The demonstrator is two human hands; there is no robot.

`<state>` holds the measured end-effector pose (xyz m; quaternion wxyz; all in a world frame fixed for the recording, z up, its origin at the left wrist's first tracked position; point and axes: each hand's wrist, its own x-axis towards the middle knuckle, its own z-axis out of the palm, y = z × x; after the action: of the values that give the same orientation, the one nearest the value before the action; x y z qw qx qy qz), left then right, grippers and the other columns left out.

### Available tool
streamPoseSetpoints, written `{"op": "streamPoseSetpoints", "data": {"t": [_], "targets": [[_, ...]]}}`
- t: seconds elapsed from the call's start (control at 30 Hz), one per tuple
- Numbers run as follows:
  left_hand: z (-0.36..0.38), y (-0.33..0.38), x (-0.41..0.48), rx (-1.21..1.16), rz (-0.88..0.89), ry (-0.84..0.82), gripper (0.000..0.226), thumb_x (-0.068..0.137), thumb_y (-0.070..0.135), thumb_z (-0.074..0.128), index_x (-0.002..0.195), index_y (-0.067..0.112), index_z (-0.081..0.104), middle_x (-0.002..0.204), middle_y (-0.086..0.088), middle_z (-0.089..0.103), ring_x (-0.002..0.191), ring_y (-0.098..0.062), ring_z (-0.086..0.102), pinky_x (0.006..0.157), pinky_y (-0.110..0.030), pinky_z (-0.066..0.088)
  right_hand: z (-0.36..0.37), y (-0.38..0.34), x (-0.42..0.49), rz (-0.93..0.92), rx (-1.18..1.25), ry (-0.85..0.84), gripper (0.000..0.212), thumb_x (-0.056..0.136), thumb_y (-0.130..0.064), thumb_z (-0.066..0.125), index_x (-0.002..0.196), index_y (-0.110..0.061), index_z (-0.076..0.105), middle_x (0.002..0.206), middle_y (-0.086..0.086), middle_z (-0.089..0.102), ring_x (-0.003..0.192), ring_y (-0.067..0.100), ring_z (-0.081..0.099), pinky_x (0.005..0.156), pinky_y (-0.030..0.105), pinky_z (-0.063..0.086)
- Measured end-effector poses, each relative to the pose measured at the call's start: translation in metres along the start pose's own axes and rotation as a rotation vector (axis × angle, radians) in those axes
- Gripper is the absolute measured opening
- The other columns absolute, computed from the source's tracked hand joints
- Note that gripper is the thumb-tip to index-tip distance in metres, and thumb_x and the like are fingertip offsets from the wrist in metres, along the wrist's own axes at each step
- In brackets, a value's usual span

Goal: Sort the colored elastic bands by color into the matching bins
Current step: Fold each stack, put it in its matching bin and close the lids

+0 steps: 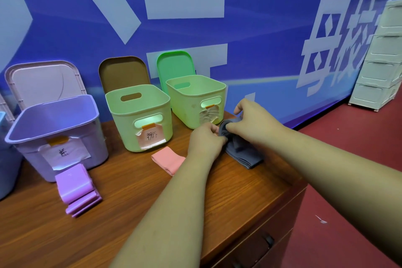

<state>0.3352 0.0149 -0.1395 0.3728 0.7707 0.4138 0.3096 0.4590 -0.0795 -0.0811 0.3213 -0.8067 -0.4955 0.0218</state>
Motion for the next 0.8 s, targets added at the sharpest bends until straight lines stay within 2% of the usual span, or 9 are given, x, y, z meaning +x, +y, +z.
{"op": "streamPoseSetpoints", "data": {"t": [0.1, 0.27, 0.4, 0.57, 0.67, 0.8], "targets": [[-0.002, 0.002, 0.0, 0.018, 0.02, -0.037, 0.023, 0.076, 0.02, 0.085, 0.094, 0.022, 0.07, 0.08, 0.007, 0.068, 0.077, -0.017, 0.065, 0.07, -0.031, 0.05, 0.0, 0.011, -0.015, -0.03, -0.053, -0.024, 0.046, 0.083, -0.042, 0.075, 0.124, -0.028, 0.06, 0.116, 0.001, 0.051, 0.093, 0.017, 0.059, 0.079, 0.035, 0.048], [-0.005, 0.003, 0.0, 0.022, 0.025, -0.079, 0.025, 0.075, 0.02, 0.088, 0.094, 0.021, 0.071, 0.076, 0.008, 0.066, 0.071, -0.014, 0.063, 0.063, -0.027, 0.044, 0.002, 0.022, -0.029, -0.03, -0.035, -0.007, 0.036, 0.086, -0.055, 0.077, 0.113, -0.032, 0.069, 0.11, 0.0, 0.049, 0.091, 0.014, 0.057, 0.064, 0.022, 0.039], [-0.006, 0.002, 0.0, 0.031, 0.034, -0.095, 0.025, 0.075, 0.02, 0.088, 0.093, 0.021, 0.07, 0.076, 0.008, 0.067, 0.071, -0.015, 0.065, 0.064, -0.026, 0.046, 0.001, 0.019, -0.022, -0.04, -0.006, 0.047, 0.038, 0.085, -0.054, 0.079, 0.114, -0.029, 0.072, 0.111, 0.003, 0.052, 0.095, 0.017, 0.058, 0.074, 0.031, 0.043], [-0.007, -0.001, 0.002, 0.052, 0.04, -0.093, 0.026, 0.078, 0.025, 0.088, 0.086, 0.025, 0.064, 0.078, 0.009, 0.066, 0.07, -0.013, 0.064, 0.062, -0.027, 0.044, 0.004, 0.011, 0.003, -0.05, -0.036, 0.06, 0.041, 0.085, -0.057, 0.077, 0.114, -0.028, 0.072, 0.113, 0.006, 0.062, 0.1, 0.022, 0.061, 0.075, 0.032, 0.044], [-0.005, -0.004, 0.003, 0.068, 0.054, -0.042, 0.024, 0.078, 0.03, 0.086, 0.085, 0.022, 0.063, 0.082, 0.005, 0.069, 0.08, -0.021, 0.066, 0.07, -0.032, 0.048, 0.008, 0.007, 0.015, -0.061, -0.048, 0.038, 0.038, 0.084, -0.06, 0.076, 0.109, -0.031, 0.073, 0.109, 0.005, 0.066, 0.104, 0.023, 0.063, 0.08, 0.035, 0.051], [-0.003, -0.004, 0.001, 0.07, 0.066, -0.019, 0.021, 0.081, 0.032, 0.08, 0.082, 0.021, 0.062, 0.076, 0.007, 0.065, 0.083, -0.025, 0.064, 0.066, -0.032, 0.041, 0.011, 0.003, 0.029, -0.083, -0.083, -0.011, 0.037, 0.085, -0.06, 0.076, 0.109, -0.031, 0.075, 0.108, 0.003, 0.071, 0.106, 0.021, 0.064, 0.086, 0.036, 0.054]]}}
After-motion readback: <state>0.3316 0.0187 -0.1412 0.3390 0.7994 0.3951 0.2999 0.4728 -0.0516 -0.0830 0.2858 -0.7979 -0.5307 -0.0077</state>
